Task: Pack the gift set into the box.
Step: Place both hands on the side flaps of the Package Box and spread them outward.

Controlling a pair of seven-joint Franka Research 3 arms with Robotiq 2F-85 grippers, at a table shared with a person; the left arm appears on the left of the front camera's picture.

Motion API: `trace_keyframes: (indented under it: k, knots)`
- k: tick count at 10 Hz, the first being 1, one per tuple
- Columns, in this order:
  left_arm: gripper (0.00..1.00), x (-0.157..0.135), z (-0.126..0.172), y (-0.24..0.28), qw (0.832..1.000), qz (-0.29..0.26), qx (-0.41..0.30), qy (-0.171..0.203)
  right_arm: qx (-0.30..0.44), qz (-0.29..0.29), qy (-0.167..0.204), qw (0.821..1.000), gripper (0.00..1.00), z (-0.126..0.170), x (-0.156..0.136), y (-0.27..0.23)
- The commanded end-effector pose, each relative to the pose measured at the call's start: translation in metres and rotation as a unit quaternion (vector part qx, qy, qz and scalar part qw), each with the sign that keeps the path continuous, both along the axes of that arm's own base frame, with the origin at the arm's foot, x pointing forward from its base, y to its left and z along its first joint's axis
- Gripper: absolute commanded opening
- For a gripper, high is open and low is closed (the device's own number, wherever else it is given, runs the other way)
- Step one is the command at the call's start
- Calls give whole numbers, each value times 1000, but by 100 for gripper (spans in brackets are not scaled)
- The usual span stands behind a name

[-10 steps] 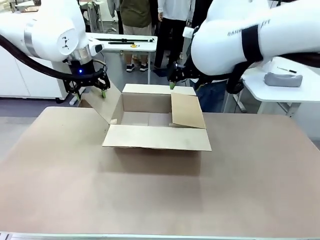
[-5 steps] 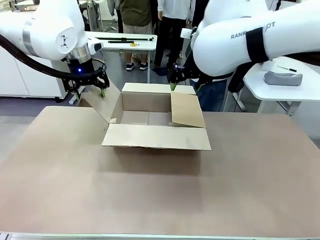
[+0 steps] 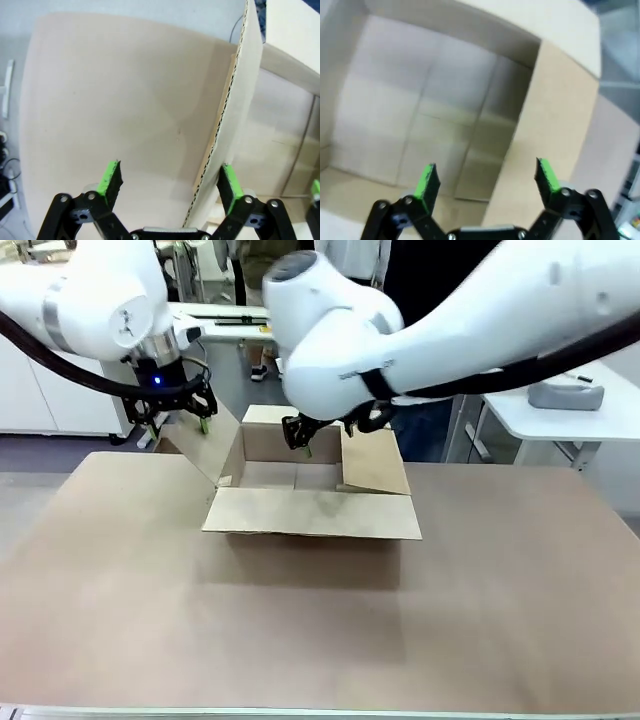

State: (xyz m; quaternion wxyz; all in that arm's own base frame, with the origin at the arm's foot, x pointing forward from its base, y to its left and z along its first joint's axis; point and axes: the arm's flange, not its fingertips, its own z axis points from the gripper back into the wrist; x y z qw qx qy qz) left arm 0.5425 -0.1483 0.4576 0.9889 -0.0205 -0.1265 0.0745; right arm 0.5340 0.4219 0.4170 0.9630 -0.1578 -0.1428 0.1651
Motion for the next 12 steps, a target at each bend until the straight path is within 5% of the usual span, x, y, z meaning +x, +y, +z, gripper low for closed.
trace_keyframes:
  k: [1, 5, 9, 12]
  knots:
    - [100, 0, 3, -1, 1000, 9, 7, 0, -61, -36, 13, 997, 100, -7, 21, 30]
    - [100, 0, 3, -1, 1000, 9, 7, 0, -153, -112, 1, 982, 100, -41, 19, 5]
    - [100, 0, 3, -1, 1000, 9, 7, 0, -147, -190, -35, 970, 100, 2, 7, -55]
    - [100, 0, 3, -1, 1000, 9, 7, 0, -73, -203, -3, 977, 100, 34, -3, -120]
